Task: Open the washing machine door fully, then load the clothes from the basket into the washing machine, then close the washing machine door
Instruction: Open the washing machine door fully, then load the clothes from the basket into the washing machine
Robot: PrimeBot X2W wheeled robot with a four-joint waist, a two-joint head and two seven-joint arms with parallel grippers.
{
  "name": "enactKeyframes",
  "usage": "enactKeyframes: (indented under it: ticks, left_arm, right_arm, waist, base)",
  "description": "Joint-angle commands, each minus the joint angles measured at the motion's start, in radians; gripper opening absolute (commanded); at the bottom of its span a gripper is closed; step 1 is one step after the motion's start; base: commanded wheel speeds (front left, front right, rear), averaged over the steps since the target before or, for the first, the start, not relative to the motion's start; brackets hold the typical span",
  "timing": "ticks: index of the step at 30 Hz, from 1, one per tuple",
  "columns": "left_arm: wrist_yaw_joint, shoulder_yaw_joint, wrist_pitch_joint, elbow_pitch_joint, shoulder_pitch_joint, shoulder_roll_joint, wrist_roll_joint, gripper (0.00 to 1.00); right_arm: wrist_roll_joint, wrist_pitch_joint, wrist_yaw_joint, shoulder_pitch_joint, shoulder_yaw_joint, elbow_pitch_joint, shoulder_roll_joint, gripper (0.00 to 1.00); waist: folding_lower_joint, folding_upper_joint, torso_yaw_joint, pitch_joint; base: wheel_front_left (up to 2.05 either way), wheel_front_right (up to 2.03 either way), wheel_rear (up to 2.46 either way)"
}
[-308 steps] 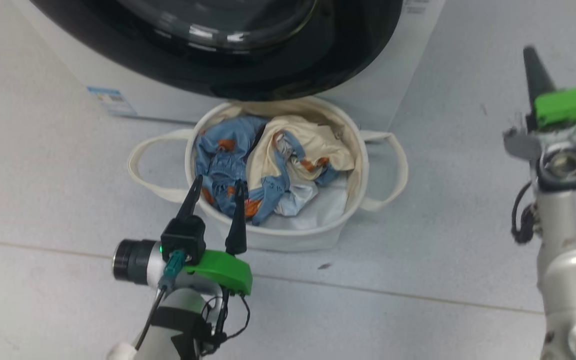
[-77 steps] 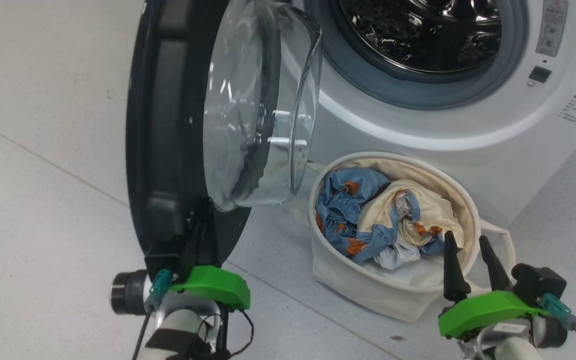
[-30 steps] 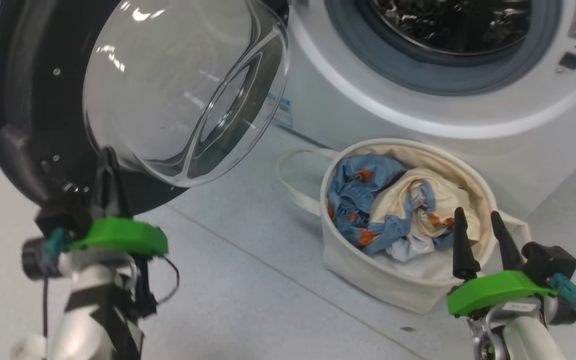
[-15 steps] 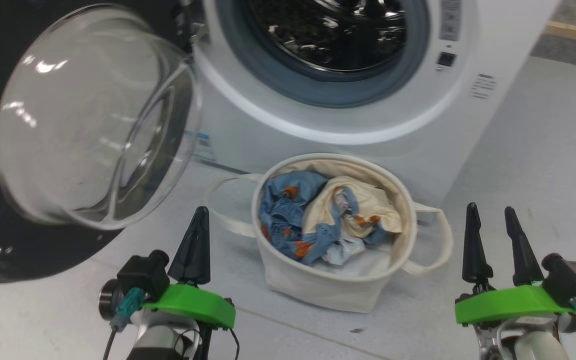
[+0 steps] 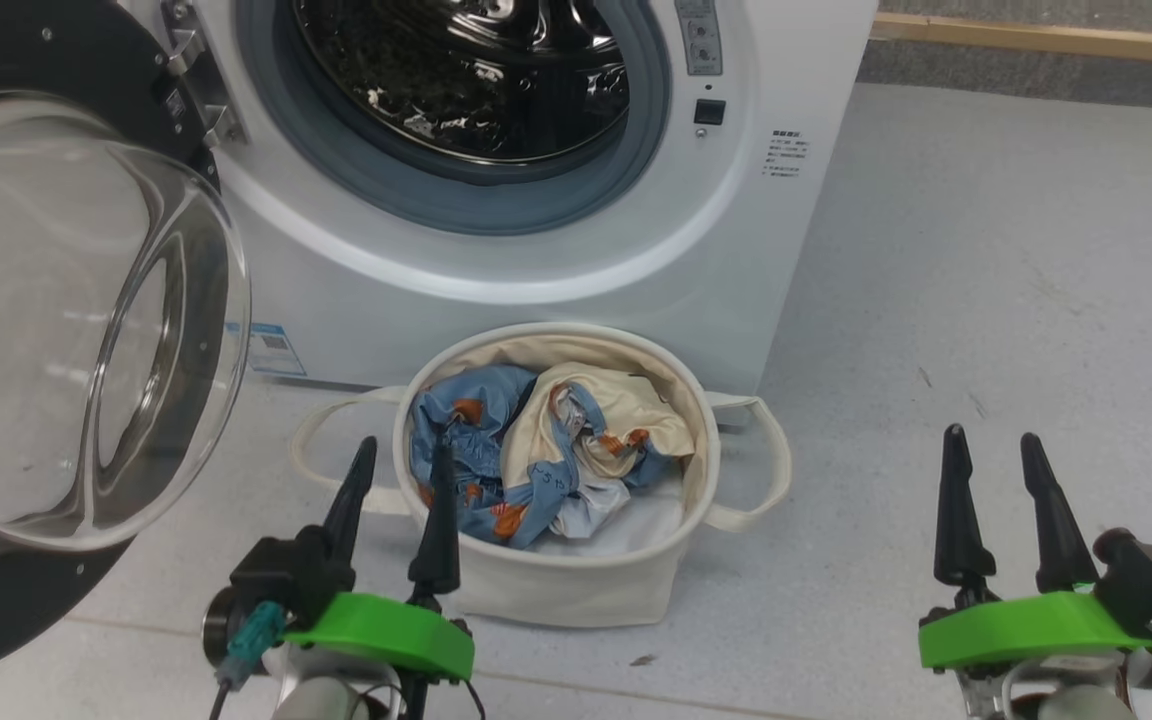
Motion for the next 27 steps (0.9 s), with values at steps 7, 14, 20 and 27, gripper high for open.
enactKeyframes:
  ticks: [7,14,20,27]
  left_arm:
    - [0.008,0.018,-0.005,-0.047,0.012,0.013,-0.006,1.0]
    - [0.025,0.002,-0.005,-0.037,0.018,0.013,0.033,1.0]
    - [0.025,-0.008,-0.005,-0.033,0.019,0.013,0.034,1.0]
    - [-0.018,-0.03,-0.005,0.001,0.012,0.013,-0.015,1.0]
  right_arm:
    - [-0.015,-0.012,0.004,-0.009,0.032,-0.027,0.0,1.0]
    - [-0.014,-0.012,0.004,-0.004,0.034,-0.014,0.0,1.0]
    - [-0.012,-0.012,0.004,-0.007,0.039,0.004,0.0,1.0]
    - [-0.009,-0.012,0.004,-0.013,0.048,0.015,0.0,1.0]
  waist:
    - [0.0,0.0,-0.003,-0.012]
    - [0.0,0.0,0.002,-0.017]
    - [0.0,0.0,0.002,-0.016]
    - [0.0,0.0,-0.003,-0.009]
  base:
    - [0.0,0.0,0.0]
    - [0.0,0.0,0.0]
    - [0.0,0.0,0.0]
    - [0.26,-0.1,-0.16]
